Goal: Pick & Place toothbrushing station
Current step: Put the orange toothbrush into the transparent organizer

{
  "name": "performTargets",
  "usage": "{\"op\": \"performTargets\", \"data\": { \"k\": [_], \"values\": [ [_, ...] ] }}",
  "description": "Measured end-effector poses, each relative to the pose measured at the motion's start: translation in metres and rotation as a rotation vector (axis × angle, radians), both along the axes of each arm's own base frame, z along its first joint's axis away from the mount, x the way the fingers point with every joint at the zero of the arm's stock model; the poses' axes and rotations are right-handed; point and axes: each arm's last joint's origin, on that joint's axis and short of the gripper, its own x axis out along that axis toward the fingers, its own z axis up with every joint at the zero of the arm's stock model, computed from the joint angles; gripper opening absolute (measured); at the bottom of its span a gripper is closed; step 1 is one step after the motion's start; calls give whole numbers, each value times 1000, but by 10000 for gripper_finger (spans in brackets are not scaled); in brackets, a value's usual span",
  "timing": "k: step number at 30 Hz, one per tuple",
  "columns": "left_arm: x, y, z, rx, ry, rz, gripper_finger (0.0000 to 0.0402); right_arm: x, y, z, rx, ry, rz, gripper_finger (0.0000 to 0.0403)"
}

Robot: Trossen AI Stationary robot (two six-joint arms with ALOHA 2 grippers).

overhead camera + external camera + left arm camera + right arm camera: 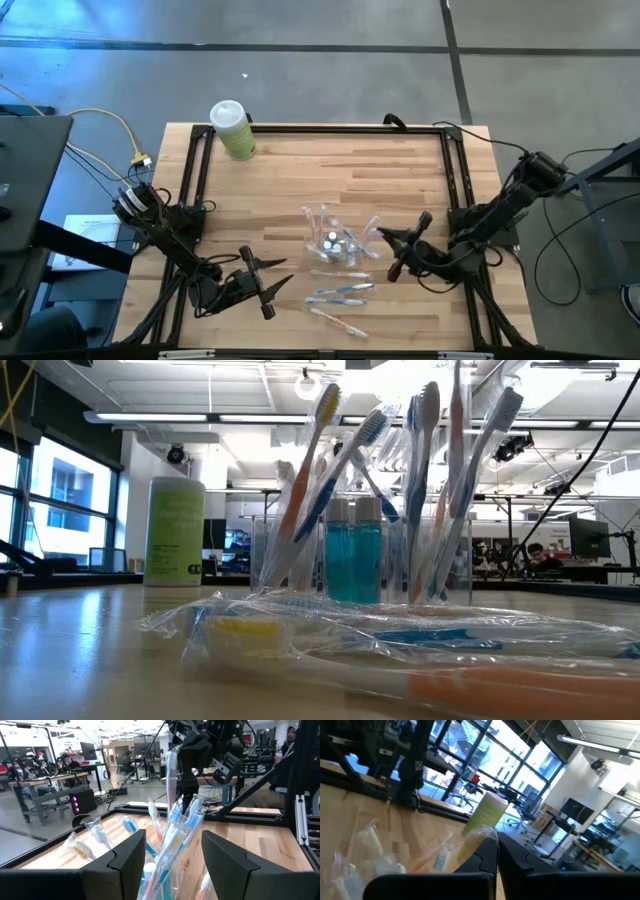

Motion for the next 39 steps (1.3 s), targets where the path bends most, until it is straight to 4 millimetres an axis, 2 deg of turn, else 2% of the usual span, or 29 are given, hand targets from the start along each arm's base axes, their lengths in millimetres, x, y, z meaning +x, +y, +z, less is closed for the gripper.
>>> {"op": "performTargets", "data": {
  "k": [8, 13, 19, 30, 34, 39],
  "values": [
    [0, 0, 0, 0, 0, 0, 187, 13, -8, -10, 58, -5, 39, 2],
    [0, 0, 0, 0, 0, 0, 187, 17, -10, -25, 163, 33, 104, 2],
    [0, 0, 0, 0, 0, 0, 187, 18, -17, -43, 238, 106, 68, 2],
    [0, 0, 0, 0, 0, 0, 187, 15, -18, -49, 276, 141, 63, 5],
    [0, 0, 0, 0, 0, 0, 187, 11, -15, -45, 255, 139, 78, 30],
    [0, 0, 0, 0, 0, 0, 187, 6, -12, -39, 250, 127, 102, 100]
  ]
}}
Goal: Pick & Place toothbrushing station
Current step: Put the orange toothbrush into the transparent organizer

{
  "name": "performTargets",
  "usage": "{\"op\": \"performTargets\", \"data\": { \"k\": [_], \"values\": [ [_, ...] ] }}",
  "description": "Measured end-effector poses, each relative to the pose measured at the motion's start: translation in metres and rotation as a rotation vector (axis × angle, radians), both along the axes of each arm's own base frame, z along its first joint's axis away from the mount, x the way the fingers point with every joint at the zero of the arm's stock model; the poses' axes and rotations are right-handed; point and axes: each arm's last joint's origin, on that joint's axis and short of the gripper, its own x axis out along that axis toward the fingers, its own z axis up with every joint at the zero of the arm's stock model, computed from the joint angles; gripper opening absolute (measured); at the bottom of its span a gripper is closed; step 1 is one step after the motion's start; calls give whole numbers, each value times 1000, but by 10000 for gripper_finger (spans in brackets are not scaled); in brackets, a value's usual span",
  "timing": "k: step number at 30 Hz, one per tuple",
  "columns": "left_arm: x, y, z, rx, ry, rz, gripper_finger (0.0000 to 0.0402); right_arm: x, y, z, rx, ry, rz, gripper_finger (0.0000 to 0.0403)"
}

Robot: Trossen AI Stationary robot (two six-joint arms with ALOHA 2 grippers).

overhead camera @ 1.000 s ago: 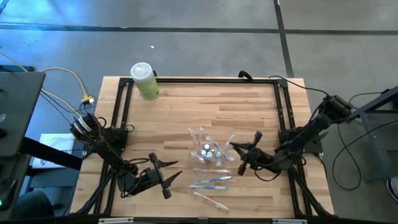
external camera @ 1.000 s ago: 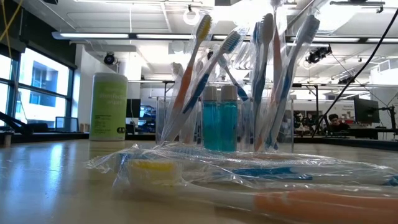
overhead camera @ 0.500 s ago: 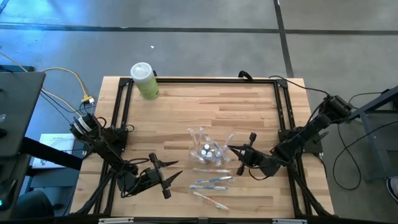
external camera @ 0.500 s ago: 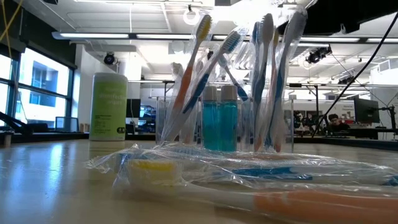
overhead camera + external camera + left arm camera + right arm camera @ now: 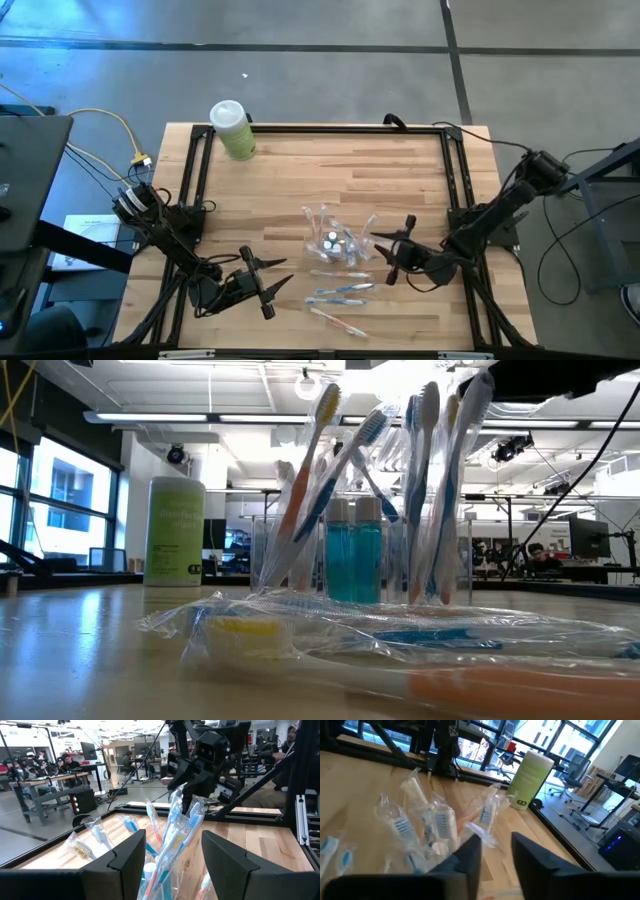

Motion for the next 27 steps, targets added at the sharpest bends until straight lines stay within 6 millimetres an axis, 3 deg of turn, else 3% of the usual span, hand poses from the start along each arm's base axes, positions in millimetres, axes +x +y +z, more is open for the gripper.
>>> {"op": "performTargets", "data": {
  "k": [8, 13, 16, 21, 27],
  "values": [
    [0, 0, 0, 3, 2, 0, 187, -25, 10, 30, -10, -101, 6, 218],
    [0, 0, 0, 3, 2, 0, 187, -48, 18, 50, 48, -182, 18, 257],
    [0, 0, 0, 2, 2, -1, 187, -60, 27, 53, 114, -198, 142, 266],
    [-1, -1, 0, -1, 1, -6, 187, -72, 46, 38, 266, -94, 471, 268],
    [-1, -1, 0, -5, -2, -5, 187, -63, 47, -4, 399, 171, 453, 268]
  ]
}}
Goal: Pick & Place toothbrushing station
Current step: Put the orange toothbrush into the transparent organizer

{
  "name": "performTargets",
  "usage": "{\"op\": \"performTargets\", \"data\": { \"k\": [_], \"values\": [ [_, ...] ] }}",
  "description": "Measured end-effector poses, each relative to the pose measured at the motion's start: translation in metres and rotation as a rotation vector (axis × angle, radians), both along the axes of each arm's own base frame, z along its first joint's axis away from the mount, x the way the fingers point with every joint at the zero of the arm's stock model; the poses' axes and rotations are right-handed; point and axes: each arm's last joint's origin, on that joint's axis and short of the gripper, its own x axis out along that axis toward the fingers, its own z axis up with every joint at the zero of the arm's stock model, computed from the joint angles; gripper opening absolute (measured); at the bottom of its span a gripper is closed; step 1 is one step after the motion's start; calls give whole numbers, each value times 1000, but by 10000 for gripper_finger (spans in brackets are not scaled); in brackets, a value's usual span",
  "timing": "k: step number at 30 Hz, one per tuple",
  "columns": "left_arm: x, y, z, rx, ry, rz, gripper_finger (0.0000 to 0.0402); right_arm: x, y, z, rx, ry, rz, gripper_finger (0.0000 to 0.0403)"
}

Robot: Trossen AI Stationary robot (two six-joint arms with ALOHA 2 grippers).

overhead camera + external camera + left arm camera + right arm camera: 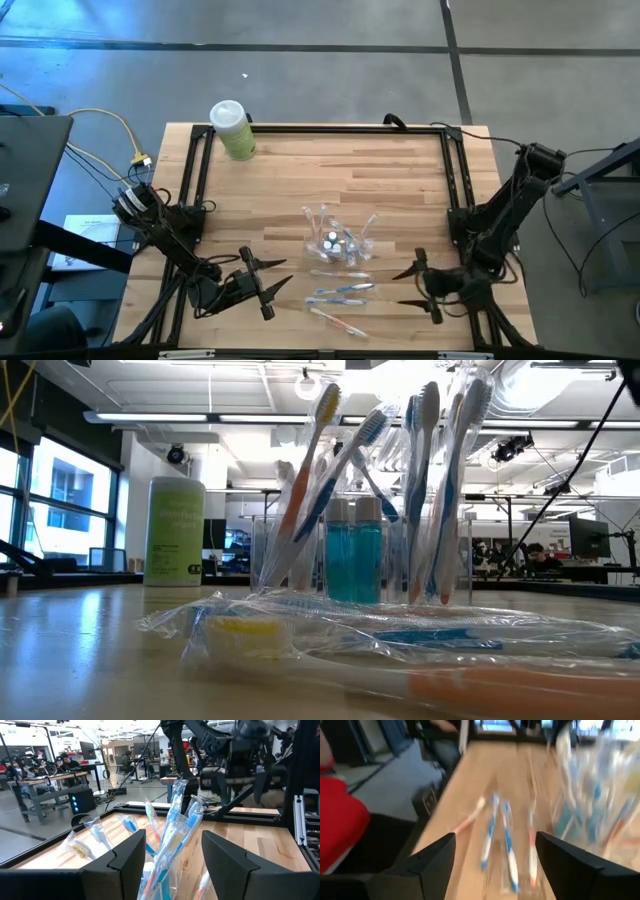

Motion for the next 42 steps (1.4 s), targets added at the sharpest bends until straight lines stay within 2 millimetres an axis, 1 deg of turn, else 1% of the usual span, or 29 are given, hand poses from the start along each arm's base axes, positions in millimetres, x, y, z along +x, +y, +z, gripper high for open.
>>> {"op": "performTargets", "data": {
  "k": [3, 7, 10, 14, 17, 20, 23, 26, 33, 38, 42],
  "values": [
    [0, 0, 0, 0, 0, 0, 187, 10, -2, -17, -29, 76, -24, 268],
    [0, 0, 0, 0, 0, 0, 187, 26, -6, -38, -152, 135, -45, 268],
    [0, 0, 0, -6, -2, 0, 187, 36, -10, -55, -202, 183, -89, 268],
    [0, 0, 0, -8, -4, 0, 187, 49, -16, -76, -246, 236, -140, 268],
    [0, 0, 0, -10, -4, 1, 187, 59, -19, -90, -228, 276, -137, 268],
    [0, 0, 0, -9, -3, 1, 187, 68, -20, -93, -170, 286, -94, 268],
    [0, 0, 0, -9, -3, 1, 187, 71, -22, -93, -154, 301, -64, 268],
    [0, 0, 0, -9, -3, 1, 187, 73, -25, -93, -168, 306, -51, 266],
    [0, 0, 0, -9, -3, 2, 187, 77, -31, -94, -182, 324, -52, 247],
    [0, 0, 0, -8, -2, 2, 187, 80, -35, -104, -189, 360, -68, 233],
    [0, 0, -1, -3, 2, 2, 187, 86, -37, -113, -158, 371, -74, 221]
  ]
}}
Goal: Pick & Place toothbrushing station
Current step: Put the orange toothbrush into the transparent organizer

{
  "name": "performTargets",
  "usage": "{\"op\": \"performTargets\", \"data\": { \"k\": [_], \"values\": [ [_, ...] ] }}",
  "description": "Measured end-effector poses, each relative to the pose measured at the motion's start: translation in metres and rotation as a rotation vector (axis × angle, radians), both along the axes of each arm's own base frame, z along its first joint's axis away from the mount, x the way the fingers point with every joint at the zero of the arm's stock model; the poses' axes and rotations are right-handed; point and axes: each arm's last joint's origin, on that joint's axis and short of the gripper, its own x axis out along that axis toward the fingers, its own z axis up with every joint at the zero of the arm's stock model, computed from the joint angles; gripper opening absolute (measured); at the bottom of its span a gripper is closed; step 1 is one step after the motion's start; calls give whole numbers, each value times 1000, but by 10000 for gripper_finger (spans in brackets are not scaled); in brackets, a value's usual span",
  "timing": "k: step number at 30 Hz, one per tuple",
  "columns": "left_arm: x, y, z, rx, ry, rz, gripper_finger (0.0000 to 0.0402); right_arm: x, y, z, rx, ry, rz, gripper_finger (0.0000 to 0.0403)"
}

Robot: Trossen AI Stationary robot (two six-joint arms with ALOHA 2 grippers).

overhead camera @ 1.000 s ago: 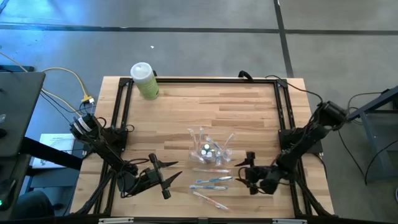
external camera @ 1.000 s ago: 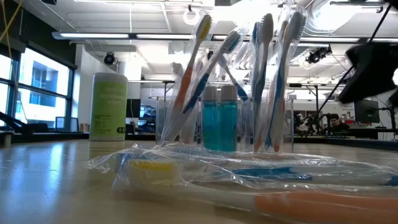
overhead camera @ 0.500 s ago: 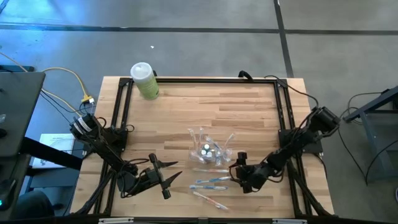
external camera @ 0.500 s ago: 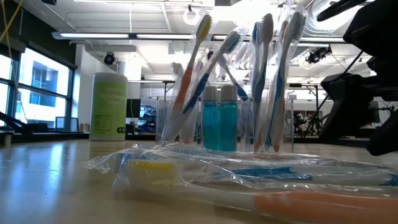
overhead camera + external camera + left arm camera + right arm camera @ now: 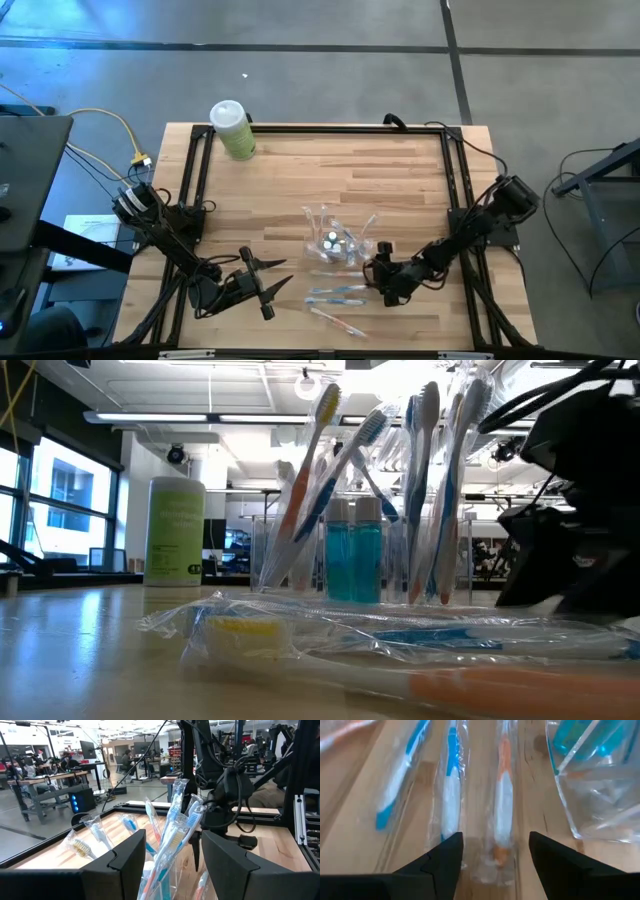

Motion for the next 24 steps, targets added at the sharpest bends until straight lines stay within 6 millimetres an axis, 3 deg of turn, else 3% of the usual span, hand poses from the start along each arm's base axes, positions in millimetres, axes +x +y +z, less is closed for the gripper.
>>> {"op": "performTargets", "data": {
  "k": [7, 15, 24],
  "values": [
    [0, 0, 0, -4, -2, 0, 187, 0, 0, -3, 25, 16, -17, 164],
    [0, 0, -1, 3, 5, 0, 187, -1, -1, -3, 12, 21, -17, 24],
    [0, 0, -1, 5, 7, 0, 187, -12, 2, 4, -60, 9, -38, 24]
  ]
}}
